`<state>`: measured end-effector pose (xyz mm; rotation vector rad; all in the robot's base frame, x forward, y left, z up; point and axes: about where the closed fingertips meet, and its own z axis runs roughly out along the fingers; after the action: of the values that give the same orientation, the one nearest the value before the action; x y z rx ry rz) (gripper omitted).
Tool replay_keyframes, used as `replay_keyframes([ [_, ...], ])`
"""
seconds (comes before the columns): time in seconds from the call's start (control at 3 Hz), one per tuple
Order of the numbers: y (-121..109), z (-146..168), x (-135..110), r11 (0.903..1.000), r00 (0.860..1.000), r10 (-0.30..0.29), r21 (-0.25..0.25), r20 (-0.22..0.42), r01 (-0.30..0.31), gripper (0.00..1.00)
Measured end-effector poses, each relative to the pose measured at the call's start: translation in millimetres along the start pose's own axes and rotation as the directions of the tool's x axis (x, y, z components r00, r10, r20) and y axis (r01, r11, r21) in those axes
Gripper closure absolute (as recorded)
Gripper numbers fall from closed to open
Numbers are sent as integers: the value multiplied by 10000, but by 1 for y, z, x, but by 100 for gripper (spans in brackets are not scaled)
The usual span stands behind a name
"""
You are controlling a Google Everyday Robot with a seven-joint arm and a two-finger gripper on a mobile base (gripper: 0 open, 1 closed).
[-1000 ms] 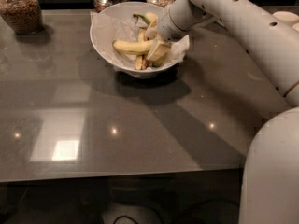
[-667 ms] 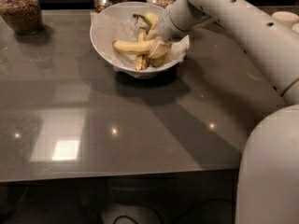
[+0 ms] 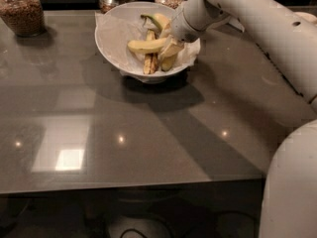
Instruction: Pick banana from white bowl
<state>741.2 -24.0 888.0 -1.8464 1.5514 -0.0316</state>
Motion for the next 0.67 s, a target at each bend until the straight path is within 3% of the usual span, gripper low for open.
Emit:
replay_keyframes([
  [0.67,-2,-68,-8,9951,9978,505,829,435,-539,100],
])
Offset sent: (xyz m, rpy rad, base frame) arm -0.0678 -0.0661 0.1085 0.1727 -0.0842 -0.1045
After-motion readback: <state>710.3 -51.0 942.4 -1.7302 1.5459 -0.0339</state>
